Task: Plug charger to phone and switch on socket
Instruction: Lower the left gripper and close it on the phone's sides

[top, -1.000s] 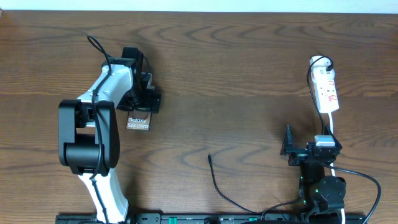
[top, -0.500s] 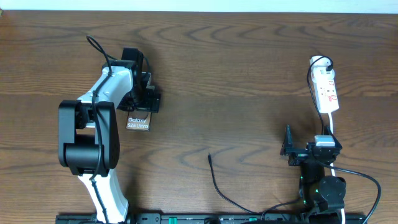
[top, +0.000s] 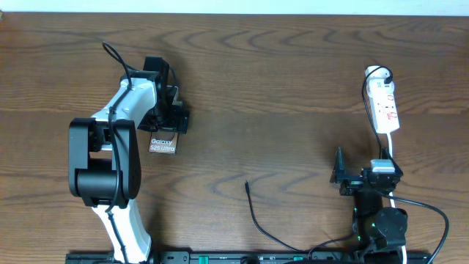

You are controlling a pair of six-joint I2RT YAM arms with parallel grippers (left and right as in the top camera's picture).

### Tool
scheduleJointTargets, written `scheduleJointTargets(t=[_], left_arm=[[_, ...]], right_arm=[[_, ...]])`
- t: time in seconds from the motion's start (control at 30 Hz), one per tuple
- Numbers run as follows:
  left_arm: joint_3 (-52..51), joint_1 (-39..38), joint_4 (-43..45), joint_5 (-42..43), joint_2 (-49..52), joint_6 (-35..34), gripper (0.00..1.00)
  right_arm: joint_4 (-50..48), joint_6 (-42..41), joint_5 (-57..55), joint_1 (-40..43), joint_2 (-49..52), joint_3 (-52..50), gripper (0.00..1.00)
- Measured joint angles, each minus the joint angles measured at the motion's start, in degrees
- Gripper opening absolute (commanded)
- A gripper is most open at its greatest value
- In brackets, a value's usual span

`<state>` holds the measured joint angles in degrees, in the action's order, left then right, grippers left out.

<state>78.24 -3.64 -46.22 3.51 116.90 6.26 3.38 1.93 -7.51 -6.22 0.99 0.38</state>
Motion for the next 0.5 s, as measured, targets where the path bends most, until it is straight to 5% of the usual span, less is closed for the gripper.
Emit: scheduleJointTargets(t=[0.5], left_arm=[[0.0,0.0,0.0,0.0,0.0,0.0,0.98]], right_arm=[[0.0,0.0,0.0,0.0,0.0,0.0,0.99]])
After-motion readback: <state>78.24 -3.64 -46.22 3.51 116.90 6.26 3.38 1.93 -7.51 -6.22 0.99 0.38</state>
